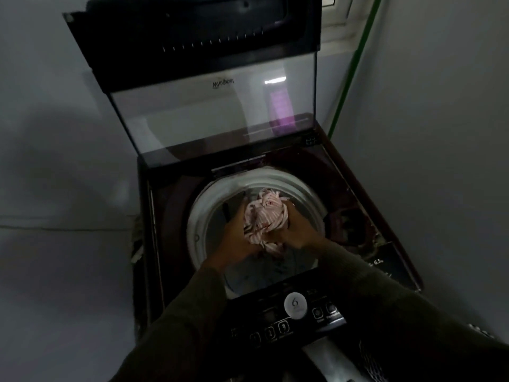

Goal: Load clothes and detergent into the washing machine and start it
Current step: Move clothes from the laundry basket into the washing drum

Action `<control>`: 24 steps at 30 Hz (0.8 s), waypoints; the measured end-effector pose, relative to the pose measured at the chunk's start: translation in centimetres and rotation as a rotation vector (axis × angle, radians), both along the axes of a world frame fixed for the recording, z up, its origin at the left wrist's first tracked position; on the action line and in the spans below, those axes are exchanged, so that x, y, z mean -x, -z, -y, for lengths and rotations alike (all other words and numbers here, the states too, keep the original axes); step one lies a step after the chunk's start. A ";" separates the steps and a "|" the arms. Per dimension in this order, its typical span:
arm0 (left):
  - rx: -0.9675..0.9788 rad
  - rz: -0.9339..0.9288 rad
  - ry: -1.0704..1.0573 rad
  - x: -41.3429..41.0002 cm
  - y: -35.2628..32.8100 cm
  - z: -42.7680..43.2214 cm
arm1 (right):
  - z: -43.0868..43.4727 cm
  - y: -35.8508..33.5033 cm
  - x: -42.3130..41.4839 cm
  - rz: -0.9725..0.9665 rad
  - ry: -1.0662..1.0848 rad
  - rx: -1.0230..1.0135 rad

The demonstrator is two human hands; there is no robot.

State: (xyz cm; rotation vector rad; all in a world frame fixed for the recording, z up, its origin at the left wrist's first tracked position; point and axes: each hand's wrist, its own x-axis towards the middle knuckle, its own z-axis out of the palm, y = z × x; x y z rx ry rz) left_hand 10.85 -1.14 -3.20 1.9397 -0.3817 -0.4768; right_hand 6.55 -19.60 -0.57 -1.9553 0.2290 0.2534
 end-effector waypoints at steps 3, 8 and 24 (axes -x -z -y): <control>-0.037 -0.006 -0.007 0.1 1.8 0.7 | 0.1 0.4 -1.0 -0.078 -0.042 0.128; -0.148 -0.053 -0.056 0.1 4.8 1.5 | 0.0 0.4 -2.2 -0.277 -0.148 0.363; -0.343 -0.009 0.128 0.7 8.8 2.1 | -0.4 7.7 -1.3 -0.482 -0.033 0.471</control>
